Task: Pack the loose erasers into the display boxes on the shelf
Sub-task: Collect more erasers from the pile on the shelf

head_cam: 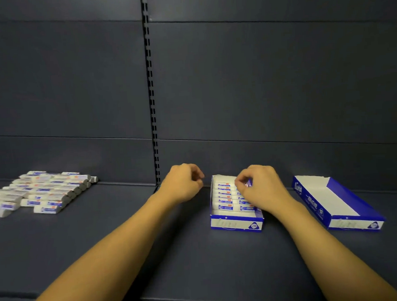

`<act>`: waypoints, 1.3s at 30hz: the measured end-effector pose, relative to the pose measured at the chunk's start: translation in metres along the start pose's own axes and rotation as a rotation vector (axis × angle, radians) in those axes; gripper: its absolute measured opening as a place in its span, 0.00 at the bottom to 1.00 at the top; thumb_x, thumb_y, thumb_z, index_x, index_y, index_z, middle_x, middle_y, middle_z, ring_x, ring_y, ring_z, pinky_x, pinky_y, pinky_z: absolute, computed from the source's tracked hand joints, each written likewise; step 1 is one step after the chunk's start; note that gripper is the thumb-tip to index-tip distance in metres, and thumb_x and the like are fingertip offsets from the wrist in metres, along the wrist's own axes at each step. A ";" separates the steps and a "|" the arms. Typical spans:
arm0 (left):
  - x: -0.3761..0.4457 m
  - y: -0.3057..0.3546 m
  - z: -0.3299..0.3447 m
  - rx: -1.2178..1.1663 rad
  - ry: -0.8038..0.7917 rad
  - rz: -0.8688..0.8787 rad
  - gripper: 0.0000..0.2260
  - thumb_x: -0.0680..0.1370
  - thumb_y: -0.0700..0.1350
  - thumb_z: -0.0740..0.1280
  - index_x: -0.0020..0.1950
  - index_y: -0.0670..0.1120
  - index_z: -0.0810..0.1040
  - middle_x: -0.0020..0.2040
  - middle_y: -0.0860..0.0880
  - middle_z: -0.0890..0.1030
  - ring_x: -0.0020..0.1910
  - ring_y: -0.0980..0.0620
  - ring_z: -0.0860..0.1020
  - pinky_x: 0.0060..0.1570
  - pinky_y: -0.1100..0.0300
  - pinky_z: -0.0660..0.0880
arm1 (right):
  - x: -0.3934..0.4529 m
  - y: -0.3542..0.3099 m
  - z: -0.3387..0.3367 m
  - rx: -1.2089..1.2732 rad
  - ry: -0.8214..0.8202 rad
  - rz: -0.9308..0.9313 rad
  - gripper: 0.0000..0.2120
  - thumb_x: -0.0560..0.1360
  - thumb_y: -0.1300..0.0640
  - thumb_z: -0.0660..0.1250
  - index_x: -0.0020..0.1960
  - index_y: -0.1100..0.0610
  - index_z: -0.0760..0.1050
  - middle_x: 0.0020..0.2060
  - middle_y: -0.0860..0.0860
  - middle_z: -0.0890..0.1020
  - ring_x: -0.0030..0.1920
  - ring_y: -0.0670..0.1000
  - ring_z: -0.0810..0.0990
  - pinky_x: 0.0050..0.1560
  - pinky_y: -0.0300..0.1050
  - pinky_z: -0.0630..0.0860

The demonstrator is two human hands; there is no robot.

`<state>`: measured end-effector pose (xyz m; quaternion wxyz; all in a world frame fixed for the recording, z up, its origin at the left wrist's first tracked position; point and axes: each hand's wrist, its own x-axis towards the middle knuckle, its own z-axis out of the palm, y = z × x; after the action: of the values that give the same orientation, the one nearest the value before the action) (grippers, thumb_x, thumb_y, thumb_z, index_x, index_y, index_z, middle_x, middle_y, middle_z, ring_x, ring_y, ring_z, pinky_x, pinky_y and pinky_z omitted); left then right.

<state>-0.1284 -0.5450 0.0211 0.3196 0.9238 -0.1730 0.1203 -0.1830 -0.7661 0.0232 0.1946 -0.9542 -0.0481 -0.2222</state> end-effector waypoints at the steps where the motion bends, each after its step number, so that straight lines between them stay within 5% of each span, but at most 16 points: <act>1: -0.001 -0.005 -0.009 0.078 -0.017 -0.012 0.08 0.77 0.45 0.69 0.55 0.51 0.83 0.49 0.53 0.84 0.50 0.51 0.81 0.54 0.55 0.79 | 0.004 -0.007 -0.001 -0.007 -0.036 -0.011 0.07 0.77 0.52 0.71 0.53 0.51 0.83 0.49 0.46 0.82 0.49 0.47 0.80 0.46 0.39 0.77; 5: -0.014 -0.021 -0.052 0.327 -0.053 -0.058 0.09 0.78 0.47 0.67 0.57 0.50 0.81 0.53 0.48 0.83 0.51 0.45 0.81 0.53 0.47 0.81 | 0.015 -0.044 0.001 -0.038 -0.176 -0.079 0.09 0.77 0.54 0.69 0.56 0.52 0.81 0.49 0.50 0.83 0.48 0.50 0.81 0.46 0.44 0.80; 13: -0.063 -0.045 -0.127 0.718 -0.013 -0.181 0.10 0.77 0.49 0.63 0.52 0.50 0.82 0.52 0.46 0.80 0.49 0.41 0.80 0.42 0.55 0.72 | 0.024 -0.117 0.016 -0.216 -0.388 -0.127 0.11 0.73 0.58 0.67 0.54 0.59 0.79 0.50 0.56 0.80 0.47 0.57 0.81 0.50 0.51 0.82; 18: -0.094 -0.066 -0.161 0.719 -0.052 -0.281 0.12 0.79 0.52 0.64 0.58 0.50 0.82 0.54 0.45 0.81 0.49 0.43 0.80 0.46 0.54 0.75 | 0.019 -0.150 0.012 -0.301 -0.441 -0.125 0.05 0.75 0.59 0.64 0.49 0.59 0.75 0.43 0.53 0.75 0.43 0.56 0.78 0.39 0.46 0.74; 29: -0.144 -0.126 -0.228 0.732 -0.038 -0.340 0.17 0.79 0.53 0.64 0.67 0.51 0.79 0.65 0.46 0.78 0.61 0.42 0.78 0.58 0.50 0.77 | -0.003 -0.234 0.017 -0.375 -0.431 -0.062 0.05 0.76 0.61 0.62 0.42 0.56 0.69 0.44 0.53 0.74 0.37 0.51 0.73 0.36 0.45 0.70; 39: -0.180 -0.199 -0.300 0.667 -0.026 -0.297 0.17 0.80 0.47 0.65 0.69 0.50 0.77 0.66 0.47 0.79 0.59 0.45 0.79 0.58 0.50 0.79 | -0.033 -0.344 0.054 -0.382 -0.368 -0.061 0.07 0.75 0.63 0.61 0.39 0.56 0.67 0.39 0.51 0.72 0.35 0.50 0.71 0.34 0.44 0.68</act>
<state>-0.2464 -0.1650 0.0818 0.0127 0.9938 0.0076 0.1105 -0.2522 -0.4285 0.0845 -0.0077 -0.9961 -0.0684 -0.0557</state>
